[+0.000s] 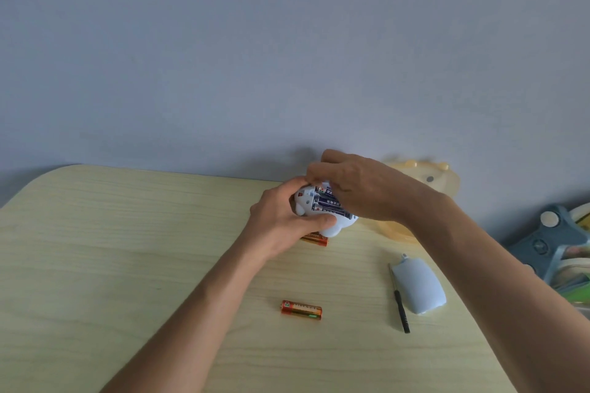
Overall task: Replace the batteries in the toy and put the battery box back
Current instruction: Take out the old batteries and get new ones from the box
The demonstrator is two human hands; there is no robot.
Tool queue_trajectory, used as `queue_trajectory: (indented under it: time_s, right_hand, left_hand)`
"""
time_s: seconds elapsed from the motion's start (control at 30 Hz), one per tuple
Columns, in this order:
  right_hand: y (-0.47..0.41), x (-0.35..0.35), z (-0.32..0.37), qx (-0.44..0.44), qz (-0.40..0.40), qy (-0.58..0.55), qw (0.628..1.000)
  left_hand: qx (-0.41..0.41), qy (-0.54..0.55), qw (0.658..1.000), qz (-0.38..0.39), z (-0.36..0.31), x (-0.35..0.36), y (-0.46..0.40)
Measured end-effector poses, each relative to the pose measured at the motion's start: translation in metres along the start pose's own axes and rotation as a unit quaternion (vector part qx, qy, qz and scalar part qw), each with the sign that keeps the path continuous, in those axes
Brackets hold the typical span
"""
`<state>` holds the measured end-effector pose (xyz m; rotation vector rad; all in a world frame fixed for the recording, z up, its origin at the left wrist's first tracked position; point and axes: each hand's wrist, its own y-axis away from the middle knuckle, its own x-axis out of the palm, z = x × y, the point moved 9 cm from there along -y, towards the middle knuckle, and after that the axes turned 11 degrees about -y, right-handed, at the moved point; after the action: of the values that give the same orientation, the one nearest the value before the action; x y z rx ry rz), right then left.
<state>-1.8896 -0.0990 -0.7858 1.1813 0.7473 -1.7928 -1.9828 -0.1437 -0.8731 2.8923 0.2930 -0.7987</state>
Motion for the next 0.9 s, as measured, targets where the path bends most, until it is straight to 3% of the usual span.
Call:
queue_trajectory:
  time_s: [0.3, 0.73, 0.83, 0.9]
  right_hand:
    - [0.013, -0.006, -0.001, -0.019, -0.166, 0.002, 0.986]
    - [0.027, -0.011, -0.004, -0.013, -0.239, -0.045, 0.97]
    - [0.04, -0.022, -0.011, 0.029, -0.296, -0.106, 0.949]
    - [0.054, -0.033, -0.027, 0.084, -0.348, -0.201, 0.912]
  left_hand:
    - [-0.006, -0.008, 1.0, -0.01, -0.002, -0.002, 0.003]
    - [-0.005, 0.003, 1.0, -0.014, -0.002, -0.001, 0.002]
    - [-0.001, -0.001, 1.0, -0.018, -0.003, -0.002, 0.003]
    - [0.001, -0.004, 1.0, -0.024, -0.003, -0.003, 0.003]
